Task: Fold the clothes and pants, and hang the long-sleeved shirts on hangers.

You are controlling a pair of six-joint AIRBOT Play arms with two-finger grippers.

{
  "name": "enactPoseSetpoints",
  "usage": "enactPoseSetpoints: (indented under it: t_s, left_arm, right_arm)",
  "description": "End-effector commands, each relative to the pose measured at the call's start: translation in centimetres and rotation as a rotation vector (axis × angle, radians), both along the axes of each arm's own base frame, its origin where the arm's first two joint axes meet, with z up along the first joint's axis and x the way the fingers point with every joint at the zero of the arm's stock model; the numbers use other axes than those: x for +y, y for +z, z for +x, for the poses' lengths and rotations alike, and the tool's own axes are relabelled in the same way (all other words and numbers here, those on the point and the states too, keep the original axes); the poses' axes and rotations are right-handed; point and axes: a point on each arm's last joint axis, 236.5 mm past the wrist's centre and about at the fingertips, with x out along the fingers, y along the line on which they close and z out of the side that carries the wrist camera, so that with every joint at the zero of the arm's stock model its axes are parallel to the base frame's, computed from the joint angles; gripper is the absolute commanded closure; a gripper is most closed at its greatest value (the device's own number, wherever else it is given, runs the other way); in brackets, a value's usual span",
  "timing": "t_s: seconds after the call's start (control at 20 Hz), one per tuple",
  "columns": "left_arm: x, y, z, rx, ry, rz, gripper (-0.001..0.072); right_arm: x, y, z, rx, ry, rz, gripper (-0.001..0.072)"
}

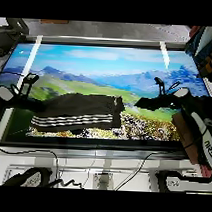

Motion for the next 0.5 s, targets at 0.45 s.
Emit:
enactPoseSetpoints:
  t_s: [0.45]
  left_arm:
    - [-1.9, -1.1, 0.6, 0.028, 0.030, -0.122, 0.0700]
  right_arm:
    - [8.5, -5.2, 2.4, 0.187, 0.029, 0.118, 0.0081]
